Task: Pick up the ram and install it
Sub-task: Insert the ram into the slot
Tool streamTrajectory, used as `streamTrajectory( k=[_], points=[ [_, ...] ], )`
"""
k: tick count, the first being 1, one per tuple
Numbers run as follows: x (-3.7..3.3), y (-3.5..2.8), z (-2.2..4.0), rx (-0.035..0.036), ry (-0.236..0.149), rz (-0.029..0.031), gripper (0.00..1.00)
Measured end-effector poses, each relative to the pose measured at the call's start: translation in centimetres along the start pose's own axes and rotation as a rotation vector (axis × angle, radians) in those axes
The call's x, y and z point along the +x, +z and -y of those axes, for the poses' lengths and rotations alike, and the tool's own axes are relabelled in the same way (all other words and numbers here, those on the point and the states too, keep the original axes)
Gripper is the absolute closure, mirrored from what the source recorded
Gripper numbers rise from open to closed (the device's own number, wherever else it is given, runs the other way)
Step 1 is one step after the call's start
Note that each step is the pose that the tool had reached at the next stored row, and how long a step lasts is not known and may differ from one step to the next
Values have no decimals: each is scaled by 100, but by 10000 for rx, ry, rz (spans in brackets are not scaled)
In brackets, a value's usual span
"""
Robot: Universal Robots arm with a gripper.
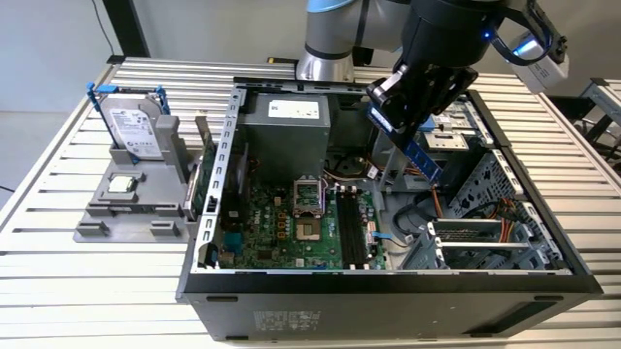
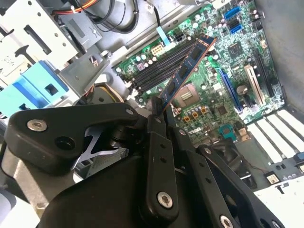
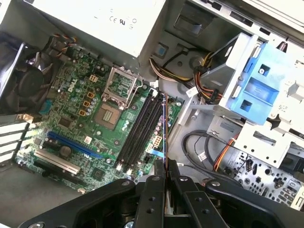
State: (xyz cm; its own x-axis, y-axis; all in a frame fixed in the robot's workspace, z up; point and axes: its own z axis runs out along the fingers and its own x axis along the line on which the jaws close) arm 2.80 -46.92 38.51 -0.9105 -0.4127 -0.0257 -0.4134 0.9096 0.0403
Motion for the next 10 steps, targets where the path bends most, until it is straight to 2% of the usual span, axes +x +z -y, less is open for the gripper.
streamTrajectory(
  k=[10],
  points=[
    [0, 0, 0, 1, 60, 3, 100]
  ],
)
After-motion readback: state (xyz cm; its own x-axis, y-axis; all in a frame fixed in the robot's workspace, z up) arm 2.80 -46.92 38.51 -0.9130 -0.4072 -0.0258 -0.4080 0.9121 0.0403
